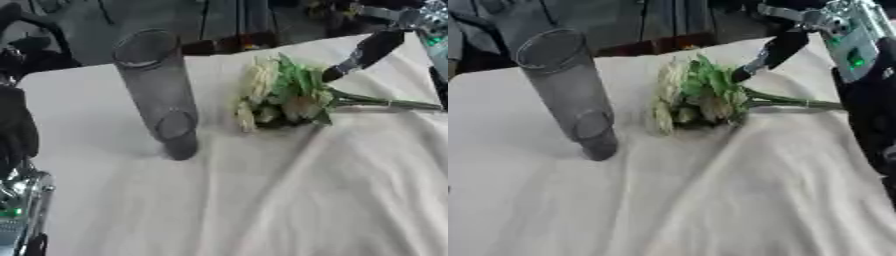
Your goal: Arrange flowers into the vase.
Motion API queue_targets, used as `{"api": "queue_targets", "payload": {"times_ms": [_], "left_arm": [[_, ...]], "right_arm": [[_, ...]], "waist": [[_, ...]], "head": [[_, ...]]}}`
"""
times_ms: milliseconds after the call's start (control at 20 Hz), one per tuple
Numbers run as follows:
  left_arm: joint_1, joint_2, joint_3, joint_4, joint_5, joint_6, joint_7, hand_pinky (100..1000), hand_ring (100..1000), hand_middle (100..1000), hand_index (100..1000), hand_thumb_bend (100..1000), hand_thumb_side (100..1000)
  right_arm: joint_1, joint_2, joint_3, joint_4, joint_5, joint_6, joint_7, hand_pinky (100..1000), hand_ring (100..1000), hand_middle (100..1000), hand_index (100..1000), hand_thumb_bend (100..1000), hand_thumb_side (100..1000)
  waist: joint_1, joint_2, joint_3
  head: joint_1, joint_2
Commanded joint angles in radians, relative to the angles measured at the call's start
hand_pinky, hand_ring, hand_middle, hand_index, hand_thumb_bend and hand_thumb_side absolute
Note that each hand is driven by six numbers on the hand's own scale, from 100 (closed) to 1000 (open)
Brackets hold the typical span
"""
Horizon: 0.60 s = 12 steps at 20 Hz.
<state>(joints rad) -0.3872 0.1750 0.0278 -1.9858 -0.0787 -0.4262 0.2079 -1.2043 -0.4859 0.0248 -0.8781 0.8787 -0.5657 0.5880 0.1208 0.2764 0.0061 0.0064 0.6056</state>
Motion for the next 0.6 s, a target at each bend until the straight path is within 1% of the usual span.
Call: {"api": "queue_targets", "payload": {"times_ms": [50, 300, 400, 600], "left_arm": [[-0.007, 0.02, 0.001, -0.014, 0.003, 0.0, 0.0, 671, 837, 933, 1000, 100, 1000], [-0.006, 0.02, 0.002, -0.014, 0.001, 0.0, 0.002, 671, 837, 933, 1000, 100, 1000], [-0.007, 0.02, 0.002, -0.014, 0.001, 0.001, 0.002, 671, 837, 934, 1000, 100, 1000], [-0.007, 0.019, 0.002, -0.014, 0.0, 0.001, 0.003, 671, 837, 934, 1000, 100, 1000]], "right_arm": [[-0.012, -0.048, -0.031, 0.034, 0.055, -0.127, 0.071, 913, 986, 933, 1000, 842, 614], [0.016, -0.073, -0.049, 0.059, 0.135, -0.148, 0.009, 911, 984, 932, 1000, 839, 603], [0.036, -0.083, -0.057, 0.064, 0.164, -0.153, -0.017, 910, 983, 930, 1000, 841, 574], [0.054, -0.087, -0.068, 0.075, 0.224, -0.169, -0.067, 910, 983, 930, 1000, 841, 574]], "waist": [[-0.006, -0.024, -0.001], [-0.007, -0.022, -0.002], [-0.008, -0.02, -0.004], [-0.008, -0.019, -0.005]], "head": [[-0.001, -0.006], [0.0, -0.007], [0.001, -0.009], [0.001, -0.01]]}}
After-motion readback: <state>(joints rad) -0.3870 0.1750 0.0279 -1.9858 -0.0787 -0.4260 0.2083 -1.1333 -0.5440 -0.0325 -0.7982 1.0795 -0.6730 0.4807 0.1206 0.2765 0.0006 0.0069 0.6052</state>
